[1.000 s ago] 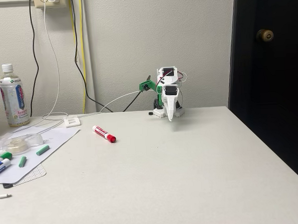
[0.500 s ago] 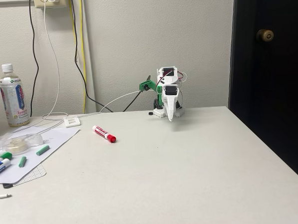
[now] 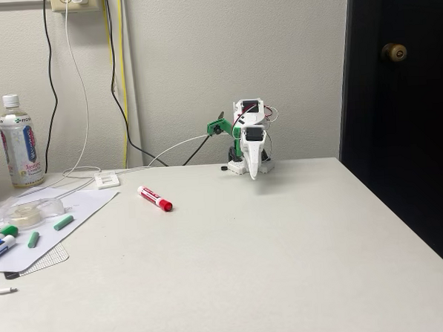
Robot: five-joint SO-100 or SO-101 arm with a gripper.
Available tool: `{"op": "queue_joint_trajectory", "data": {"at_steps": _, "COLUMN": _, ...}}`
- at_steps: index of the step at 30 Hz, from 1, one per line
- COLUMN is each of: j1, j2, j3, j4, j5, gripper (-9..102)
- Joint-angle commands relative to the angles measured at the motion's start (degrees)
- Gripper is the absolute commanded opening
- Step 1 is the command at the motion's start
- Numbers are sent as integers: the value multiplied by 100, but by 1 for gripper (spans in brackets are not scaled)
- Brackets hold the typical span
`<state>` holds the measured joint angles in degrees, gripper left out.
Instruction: Pick up the red marker.
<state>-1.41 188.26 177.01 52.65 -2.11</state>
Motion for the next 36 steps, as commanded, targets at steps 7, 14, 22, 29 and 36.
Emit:
{"op": "queue_joint_trajectory", "data": {"at_steps": 7, "j1": 26, "j2": 44, "j3": -79, "j4": 9, "j5": 0, "gripper": 0}}
{"op": "queue_joint_trajectory", "data": {"at_steps": 14, "j1": 26, "j2": 44, "j3": -79, "j4": 9, "j5": 26, "gripper": 0}}
{"op": "queue_joint_trajectory", "data": {"at_steps": 22, "j1": 62, "j2": 44, "j3": -149, "j4": 9, "j5": 290, "gripper": 0}}
{"op": "queue_joint_trajectory", "data": {"at_steps": 29, "j1": 229, "j2": 44, "j3": -782, "j4": 255, "j5": 773, "gripper": 0}}
{"op": "queue_joint_trajectory", "data": {"at_steps": 36, "j1": 703, "j2": 44, "j3": -1415, "j4": 475, "j5": 1134, "gripper": 0}}
